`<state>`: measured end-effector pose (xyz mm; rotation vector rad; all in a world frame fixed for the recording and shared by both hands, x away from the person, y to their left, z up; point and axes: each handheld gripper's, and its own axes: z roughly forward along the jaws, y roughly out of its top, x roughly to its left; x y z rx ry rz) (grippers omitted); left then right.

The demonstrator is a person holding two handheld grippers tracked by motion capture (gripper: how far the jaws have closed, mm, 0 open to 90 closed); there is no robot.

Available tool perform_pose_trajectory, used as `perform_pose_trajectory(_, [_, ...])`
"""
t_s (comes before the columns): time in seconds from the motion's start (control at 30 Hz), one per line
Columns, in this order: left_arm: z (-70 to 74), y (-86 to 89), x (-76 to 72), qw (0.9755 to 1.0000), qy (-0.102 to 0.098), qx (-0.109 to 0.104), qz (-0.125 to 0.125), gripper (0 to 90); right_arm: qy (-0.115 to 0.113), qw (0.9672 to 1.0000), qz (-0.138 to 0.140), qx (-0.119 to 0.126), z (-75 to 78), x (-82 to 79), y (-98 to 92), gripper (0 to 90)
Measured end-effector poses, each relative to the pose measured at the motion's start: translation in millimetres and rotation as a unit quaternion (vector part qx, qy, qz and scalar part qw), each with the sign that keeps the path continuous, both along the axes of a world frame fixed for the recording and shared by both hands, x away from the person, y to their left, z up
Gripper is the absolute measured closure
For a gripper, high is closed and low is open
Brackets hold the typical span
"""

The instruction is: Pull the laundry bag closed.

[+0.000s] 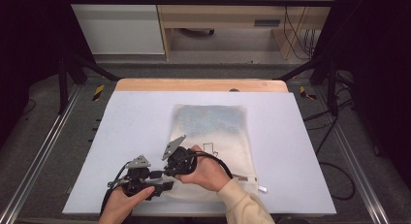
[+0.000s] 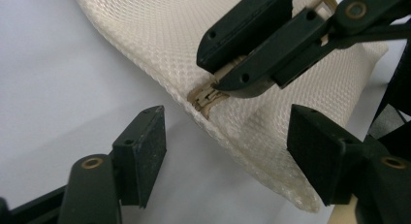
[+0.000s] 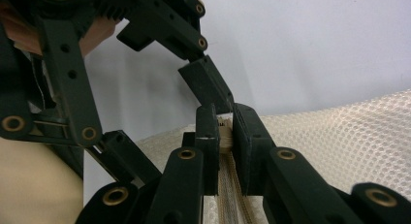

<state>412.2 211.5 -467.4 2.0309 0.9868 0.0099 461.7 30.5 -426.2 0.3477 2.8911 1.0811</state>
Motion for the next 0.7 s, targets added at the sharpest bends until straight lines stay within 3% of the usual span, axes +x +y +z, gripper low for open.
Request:
perform_pose_trajectory(0.2, [-1.9,-2.5,1.4,1.0000,0.006,0.001,-0.006,34.7,0.002,1.0000,-0.005,0.006,2.5,-0.5,-1.3,81.9])
perform_pose_trajectory(0.7, [-7.6,-4.3,11.7,0.9980,0.033,-0.049,-0.023,41.1,-0.003,0.9999,-0.002,0.015,7.1,-2.2,-3.4,81.9])
